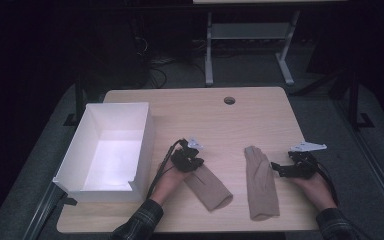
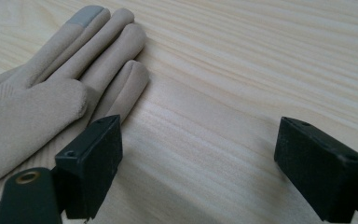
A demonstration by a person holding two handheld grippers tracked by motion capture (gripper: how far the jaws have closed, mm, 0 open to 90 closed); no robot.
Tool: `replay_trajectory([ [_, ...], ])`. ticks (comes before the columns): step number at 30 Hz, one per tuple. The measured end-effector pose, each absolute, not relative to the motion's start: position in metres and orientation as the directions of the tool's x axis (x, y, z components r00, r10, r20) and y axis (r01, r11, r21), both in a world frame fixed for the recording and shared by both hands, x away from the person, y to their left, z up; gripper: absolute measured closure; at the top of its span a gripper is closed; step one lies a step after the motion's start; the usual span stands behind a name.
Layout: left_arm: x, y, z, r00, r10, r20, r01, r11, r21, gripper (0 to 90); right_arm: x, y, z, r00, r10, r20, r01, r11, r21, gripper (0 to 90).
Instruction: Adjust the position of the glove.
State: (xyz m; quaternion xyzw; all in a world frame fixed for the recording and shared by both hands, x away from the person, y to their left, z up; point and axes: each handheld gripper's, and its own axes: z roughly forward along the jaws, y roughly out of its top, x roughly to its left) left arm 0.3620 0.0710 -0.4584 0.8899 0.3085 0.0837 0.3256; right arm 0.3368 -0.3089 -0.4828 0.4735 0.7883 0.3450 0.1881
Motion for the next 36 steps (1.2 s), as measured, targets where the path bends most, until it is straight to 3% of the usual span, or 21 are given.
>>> replay_trajectory([
  [13,0.363,0.029,-0.46,0.853,0.518,-0.067,0.435,-0.633,0.64,89.7,0.336,-0.309,-0.483,-0.488,0.873,0.029,0.614,0.32,0.721,14.8],
  [19,0.359,0.019,-0.459,0.87,0.487,-0.072,0.411,-0.638,0.651,84.5,0.336,-0.308,-0.483,-0.486,0.873,0.03,0.615,0.317,0.722,14.8],
  [27,0.352,0.038,-0.44,0.862,0.499,-0.09,0.415,-0.592,0.691,75.8,0.336,-0.309,-0.483,-0.488,0.872,0.028,0.614,0.32,0.721,14.8],
  [36,0.333,0.07,-0.429,0.849,0.513,-0.126,0.439,-0.553,0.708,82.2,0.336,-0.309,-0.483,-0.488,0.872,0.029,0.614,0.32,0.721,14.8],
])
